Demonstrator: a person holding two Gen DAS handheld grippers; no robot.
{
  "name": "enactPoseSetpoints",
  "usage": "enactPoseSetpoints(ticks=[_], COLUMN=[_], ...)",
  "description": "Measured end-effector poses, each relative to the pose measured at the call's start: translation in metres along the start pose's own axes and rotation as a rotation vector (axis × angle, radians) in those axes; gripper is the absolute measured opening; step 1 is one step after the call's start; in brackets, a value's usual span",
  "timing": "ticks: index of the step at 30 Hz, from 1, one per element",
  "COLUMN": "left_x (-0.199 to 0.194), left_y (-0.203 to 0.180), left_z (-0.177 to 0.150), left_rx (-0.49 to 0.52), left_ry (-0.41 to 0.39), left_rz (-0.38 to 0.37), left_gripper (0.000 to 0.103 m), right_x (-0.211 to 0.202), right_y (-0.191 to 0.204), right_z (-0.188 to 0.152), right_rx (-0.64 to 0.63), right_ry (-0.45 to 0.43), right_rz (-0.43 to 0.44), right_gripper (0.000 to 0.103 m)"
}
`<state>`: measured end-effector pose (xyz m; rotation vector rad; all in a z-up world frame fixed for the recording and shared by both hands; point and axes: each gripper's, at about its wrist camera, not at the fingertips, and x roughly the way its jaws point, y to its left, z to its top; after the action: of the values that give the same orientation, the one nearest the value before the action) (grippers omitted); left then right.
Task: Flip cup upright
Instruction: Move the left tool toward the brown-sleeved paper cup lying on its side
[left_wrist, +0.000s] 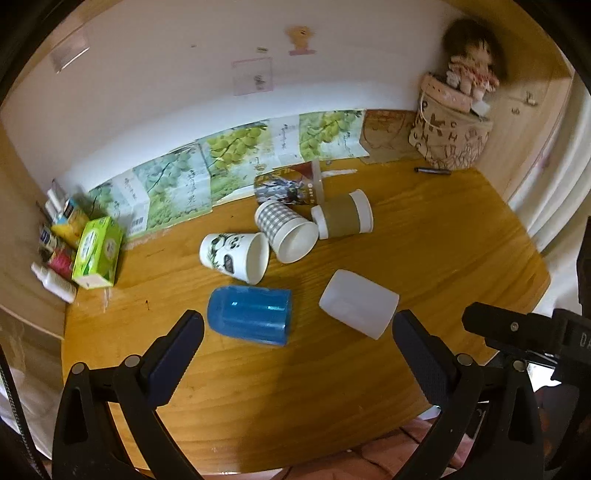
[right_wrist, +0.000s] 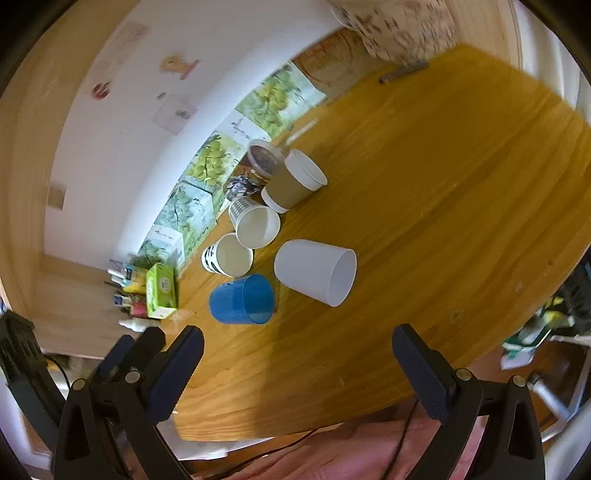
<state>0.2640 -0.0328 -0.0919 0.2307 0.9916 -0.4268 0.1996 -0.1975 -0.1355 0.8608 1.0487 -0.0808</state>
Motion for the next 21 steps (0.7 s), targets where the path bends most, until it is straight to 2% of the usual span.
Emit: enactPoseSetpoints(ticks=[13,21], left_x=[0.058,0.109], left_y=[-0.066,-0.098], left_z=[0.057,0.080], left_rx=[0.297,0.461], left_ry=[0.097,0.183], left_rz=[0.127,0.189], left_gripper=[0.102,0.102], right_x=[0.034,0.055], right_y=[-0.058,-0.087], right_z=[0.070,0.102], right_rx=[0.227,0.327], right_ry=[0.156,0.203], right_rz=[0.169,0.216], right_gripper=[0.102,0.102])
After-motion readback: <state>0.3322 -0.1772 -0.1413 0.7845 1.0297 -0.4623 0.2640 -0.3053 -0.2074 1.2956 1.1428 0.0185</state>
